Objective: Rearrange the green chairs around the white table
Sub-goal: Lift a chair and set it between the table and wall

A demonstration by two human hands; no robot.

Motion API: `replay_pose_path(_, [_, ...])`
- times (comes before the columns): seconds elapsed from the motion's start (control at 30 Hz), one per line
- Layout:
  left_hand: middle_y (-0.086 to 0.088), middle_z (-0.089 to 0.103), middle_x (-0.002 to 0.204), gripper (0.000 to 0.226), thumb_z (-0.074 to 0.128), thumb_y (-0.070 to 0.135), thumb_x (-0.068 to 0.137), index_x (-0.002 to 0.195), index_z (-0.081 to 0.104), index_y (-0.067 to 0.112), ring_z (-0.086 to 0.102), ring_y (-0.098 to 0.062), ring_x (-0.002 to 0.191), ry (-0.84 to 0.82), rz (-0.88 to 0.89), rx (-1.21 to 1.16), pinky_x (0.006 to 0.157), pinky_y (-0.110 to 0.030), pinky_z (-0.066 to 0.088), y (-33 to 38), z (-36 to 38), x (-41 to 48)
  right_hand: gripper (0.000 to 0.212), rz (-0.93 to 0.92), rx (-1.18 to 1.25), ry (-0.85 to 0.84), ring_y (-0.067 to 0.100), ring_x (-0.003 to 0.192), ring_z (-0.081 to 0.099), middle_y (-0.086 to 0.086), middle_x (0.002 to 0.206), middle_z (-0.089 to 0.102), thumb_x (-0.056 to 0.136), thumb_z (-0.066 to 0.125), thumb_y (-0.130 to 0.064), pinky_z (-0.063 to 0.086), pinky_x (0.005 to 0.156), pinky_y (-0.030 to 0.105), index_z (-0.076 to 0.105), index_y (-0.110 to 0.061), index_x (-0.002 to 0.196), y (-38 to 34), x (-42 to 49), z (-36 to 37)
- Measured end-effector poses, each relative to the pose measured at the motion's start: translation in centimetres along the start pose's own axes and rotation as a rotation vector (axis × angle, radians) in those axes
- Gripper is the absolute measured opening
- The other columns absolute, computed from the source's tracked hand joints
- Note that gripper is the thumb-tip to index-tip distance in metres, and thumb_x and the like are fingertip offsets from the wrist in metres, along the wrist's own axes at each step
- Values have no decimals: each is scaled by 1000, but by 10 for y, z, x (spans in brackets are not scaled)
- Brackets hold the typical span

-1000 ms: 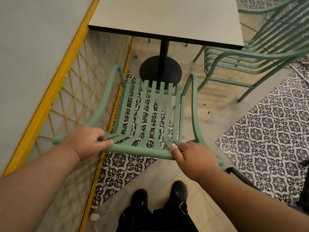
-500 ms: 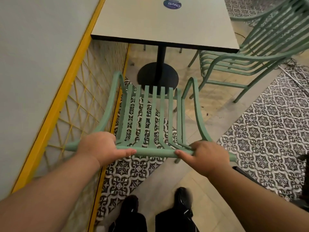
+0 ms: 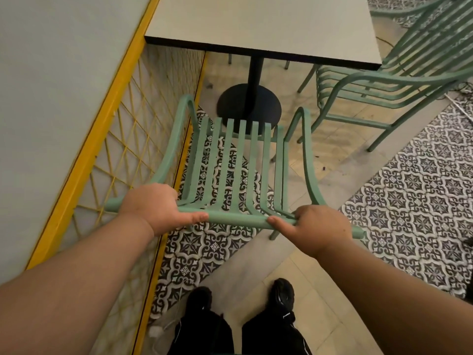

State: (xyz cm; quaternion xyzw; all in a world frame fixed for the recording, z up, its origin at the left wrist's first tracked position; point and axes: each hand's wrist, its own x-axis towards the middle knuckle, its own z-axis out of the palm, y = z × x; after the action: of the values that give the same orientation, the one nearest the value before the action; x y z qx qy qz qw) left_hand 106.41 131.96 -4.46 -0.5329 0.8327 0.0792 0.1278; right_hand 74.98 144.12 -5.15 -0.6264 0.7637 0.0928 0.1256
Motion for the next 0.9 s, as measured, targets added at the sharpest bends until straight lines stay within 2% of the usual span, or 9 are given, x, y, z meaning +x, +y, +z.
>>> replay_pose_path(0.13, [6, 55, 50, 103, 8, 113, 45, 54, 58, 23, 53, -13, 46, 20, 0, 15, 43, -24, 32, -5, -2, 12, 103, -17, 21, 0, 12, 44, 54, -5, 50, 56, 60, -2, -105, 36, 39, 22, 60, -23, 59, -1, 14, -5])
replay_pose_path(0.23, [5, 54, 50, 103, 6, 112, 46, 54, 57, 23, 53, -13, 46, 32, 7, 27, 43, -24, 31, -11, -6, 27, 103, -22, 33, 12, 13, 44, 55, -5, 50, 56, 60, -2, -105, 41, 39, 25, 59, -22, 58, -3, 32, -11])
replay_pose_path(0.37, [5, 57, 52, 105, 5, 112, 47, 56, 58, 22, 55, -14, 47, 44, 5, 14, 43, -24, 34, -20, -11, 50, 103, -31, 40, 28, 12, 41, 53, -6, 48, 54, 60, -2, -105, 35, 38, 22, 59, -22, 56, -8, 57, -21])
replay_pose_path(0.53, [4, 56, 50, 106, 5, 112, 46, 52, 58, 20, 55, -15, 45, 59, 9, 29, 43, -24, 34, -37, -19, 78, 104, -25, 52, 45, 13, 42, 54, -5, 48, 56, 60, -2, -105, 36, 38, 21, 59, -21, 55, -16, 83, -25])
replay_pose_path(0.9, [3, 55, 50, 104, 7, 112, 48, 52, 57, 20, 54, -17, 45, 82, 19, 41, 44, -25, 34, -52, -35, 135, 104, -17, 39, 87, 12, 36, 44, -7, 42, 47, 61, 0, -106, 35, 36, 20, 58, -20, 51, -18, 143, -41])
